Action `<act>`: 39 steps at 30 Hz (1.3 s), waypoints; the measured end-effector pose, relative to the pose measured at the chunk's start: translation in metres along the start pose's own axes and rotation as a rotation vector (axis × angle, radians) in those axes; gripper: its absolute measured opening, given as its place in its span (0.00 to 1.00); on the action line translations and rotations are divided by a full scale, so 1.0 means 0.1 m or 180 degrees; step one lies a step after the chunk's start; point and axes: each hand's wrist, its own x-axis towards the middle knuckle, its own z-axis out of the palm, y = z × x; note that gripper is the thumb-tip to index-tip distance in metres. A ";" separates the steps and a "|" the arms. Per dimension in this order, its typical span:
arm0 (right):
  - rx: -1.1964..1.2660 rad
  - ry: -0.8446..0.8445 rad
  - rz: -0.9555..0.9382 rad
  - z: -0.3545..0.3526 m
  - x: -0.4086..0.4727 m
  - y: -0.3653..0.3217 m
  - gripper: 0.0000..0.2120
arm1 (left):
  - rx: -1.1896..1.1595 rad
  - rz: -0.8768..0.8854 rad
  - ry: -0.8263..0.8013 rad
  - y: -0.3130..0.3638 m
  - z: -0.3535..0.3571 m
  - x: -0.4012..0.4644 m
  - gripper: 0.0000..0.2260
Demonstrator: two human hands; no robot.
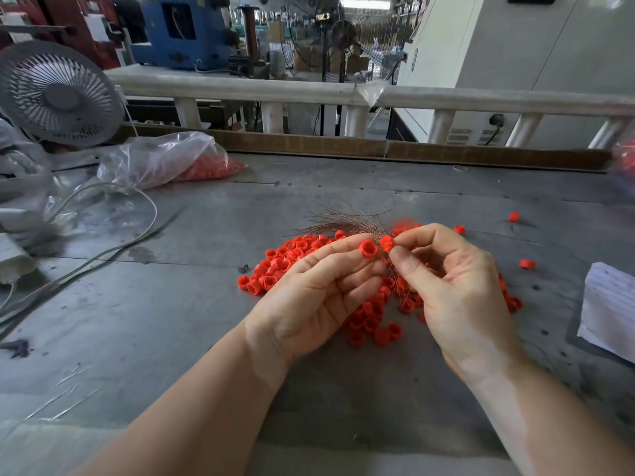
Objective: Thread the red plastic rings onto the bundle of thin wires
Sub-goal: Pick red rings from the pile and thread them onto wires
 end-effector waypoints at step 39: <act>0.0473 -0.0225 0.0152 -0.01 0.00 -0.03 0.06 | -0.0053 0.0066 -0.0132 -0.01 0.00 0.02 0.10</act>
